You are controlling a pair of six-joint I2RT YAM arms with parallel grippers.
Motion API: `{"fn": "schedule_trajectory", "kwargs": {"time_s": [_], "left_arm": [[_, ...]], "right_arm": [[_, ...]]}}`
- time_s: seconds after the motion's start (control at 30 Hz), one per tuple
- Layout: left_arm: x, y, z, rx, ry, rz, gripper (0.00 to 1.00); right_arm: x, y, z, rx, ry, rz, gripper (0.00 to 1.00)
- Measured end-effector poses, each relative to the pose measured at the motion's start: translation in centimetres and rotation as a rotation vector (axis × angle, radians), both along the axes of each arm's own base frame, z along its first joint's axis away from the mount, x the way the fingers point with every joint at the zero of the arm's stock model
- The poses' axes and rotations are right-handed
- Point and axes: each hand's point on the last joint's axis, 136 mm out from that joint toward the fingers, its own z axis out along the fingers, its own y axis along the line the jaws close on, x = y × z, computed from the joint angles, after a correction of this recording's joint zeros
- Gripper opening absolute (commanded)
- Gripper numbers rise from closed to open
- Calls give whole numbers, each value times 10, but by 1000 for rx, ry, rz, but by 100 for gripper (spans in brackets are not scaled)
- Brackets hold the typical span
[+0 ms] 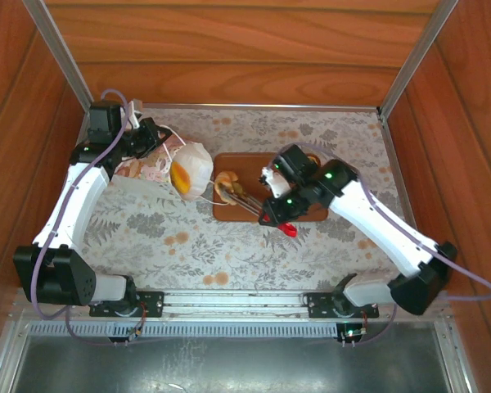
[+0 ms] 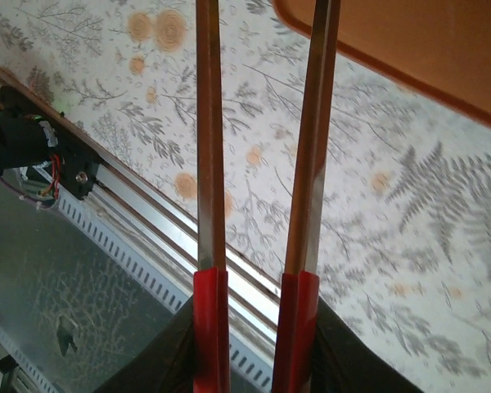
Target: Take the fake bread out of the paper bag
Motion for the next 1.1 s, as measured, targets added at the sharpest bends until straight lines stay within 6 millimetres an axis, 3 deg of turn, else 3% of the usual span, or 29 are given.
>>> {"fn": "schedule_trajectory", "kwargs": {"time_s": [0.17,0.47,0.8,1.1], "left_arm": [[-2,0,0,-1,-1,-1,0],[-4,-1,3,-7,-9,-10,0],[-5,-2,-2,-13,-4,-16,0],[-5,-3,-4,-15,-6,-19,0]], "right_arm": [[-11,-36,5,-68,-39,-99,32],[-14,-80,-25,-336,7,-157,33],[21,-95,-46,-573,25,-120,36],[27,-106,-46,-610,12,-146,39]]}}
